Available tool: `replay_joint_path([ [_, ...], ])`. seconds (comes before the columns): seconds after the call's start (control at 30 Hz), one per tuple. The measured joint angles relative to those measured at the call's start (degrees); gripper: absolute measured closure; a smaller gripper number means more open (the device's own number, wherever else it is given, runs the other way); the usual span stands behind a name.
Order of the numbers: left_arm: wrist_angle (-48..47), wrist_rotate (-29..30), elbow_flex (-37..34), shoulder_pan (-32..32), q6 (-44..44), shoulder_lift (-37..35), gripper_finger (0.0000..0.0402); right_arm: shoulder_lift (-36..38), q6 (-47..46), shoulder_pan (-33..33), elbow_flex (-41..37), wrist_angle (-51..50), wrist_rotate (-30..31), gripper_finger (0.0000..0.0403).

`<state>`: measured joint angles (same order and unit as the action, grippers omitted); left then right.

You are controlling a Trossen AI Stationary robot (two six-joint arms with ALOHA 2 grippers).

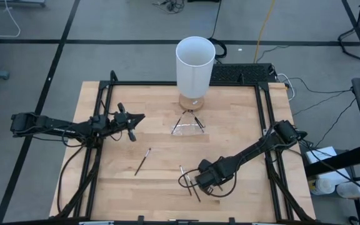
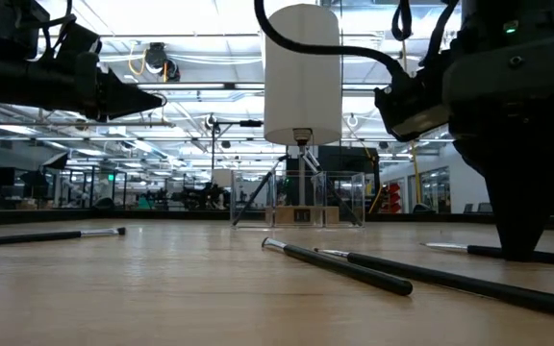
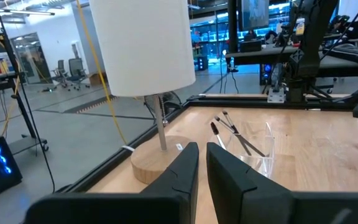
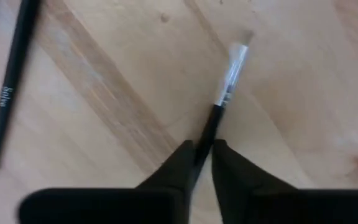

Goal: Put items in baskets/containers
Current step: Put the liner brush into the transparent organizer

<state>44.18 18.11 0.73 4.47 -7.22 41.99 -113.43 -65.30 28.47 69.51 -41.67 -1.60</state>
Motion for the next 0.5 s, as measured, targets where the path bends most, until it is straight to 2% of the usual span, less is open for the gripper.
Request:
replay_joint_path([
  [0.1, -0.3, 0.0, 0.0, 0.0, -0.1, 0.0, 0.036, 0.0, 0.1, 0.0, -1.1, 0.3, 0.0, 0.0396],
  [0.5, -0.3, 0.0, 0.0, 0.0, -0.1, 0.0, 0.036, 1.4, 3.1, -0.3, -1.6, 1.2, 1.6, 0.04],
])
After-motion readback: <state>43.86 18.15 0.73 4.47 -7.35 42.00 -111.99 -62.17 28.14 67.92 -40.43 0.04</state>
